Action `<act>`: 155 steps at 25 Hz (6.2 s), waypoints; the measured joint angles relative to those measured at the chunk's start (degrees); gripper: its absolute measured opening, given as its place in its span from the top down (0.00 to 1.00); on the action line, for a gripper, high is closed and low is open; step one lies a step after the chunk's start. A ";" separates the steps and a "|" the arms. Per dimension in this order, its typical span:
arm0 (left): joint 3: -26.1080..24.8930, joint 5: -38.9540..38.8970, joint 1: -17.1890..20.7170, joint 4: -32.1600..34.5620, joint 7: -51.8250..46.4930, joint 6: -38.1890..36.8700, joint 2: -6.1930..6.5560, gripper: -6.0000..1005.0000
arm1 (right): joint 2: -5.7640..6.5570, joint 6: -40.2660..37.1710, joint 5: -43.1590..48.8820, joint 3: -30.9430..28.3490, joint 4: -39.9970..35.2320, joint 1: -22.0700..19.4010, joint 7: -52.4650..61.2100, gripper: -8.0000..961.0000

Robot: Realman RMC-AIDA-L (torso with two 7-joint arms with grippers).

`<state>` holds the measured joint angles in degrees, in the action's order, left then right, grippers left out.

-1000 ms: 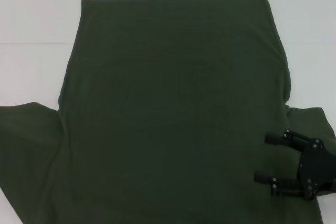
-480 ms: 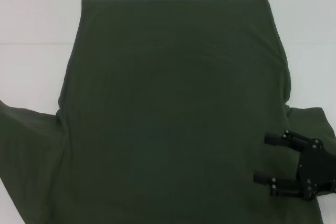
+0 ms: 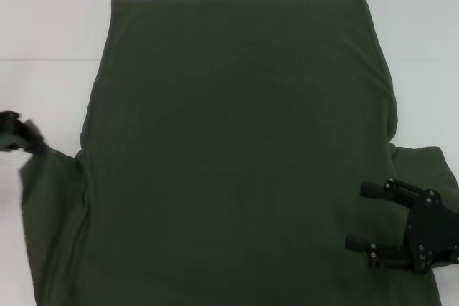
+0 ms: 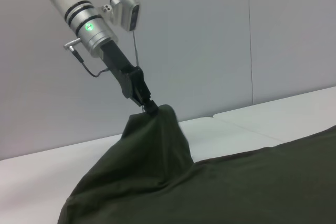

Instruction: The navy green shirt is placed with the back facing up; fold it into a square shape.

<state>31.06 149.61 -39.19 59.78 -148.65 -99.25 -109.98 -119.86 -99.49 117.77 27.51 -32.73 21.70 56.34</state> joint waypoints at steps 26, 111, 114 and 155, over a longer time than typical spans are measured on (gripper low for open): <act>-0.11 -18.04 5.05 -14.67 13.22 4.05 -5.60 0.84 | 0.00 0.04 0.00 0.00 0.12 0.31 0.62 0.02; 0.85 -26.60 17.49 -14.07 80.19 -0.54 -9.88 0.19 | 5.23 12.31 40.46 5.71 -17.57 13.64 88.77 0.02; 0.83 -26.58 17.53 -14.07 80.19 -0.57 -9.89 0.19 | 5.19 12.50 40.43 5.81 -17.21 13.72 88.77 0.02; 0.84 -26.84 17.58 -14.07 79.84 -0.58 -9.70 0.19 | 4.21 13.28 40.42 9.46 -17.76 14.42 87.74 0.56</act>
<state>31.90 122.77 -21.61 45.71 -68.82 -99.83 -119.67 -115.66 -86.21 158.19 36.97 -50.49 36.13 144.08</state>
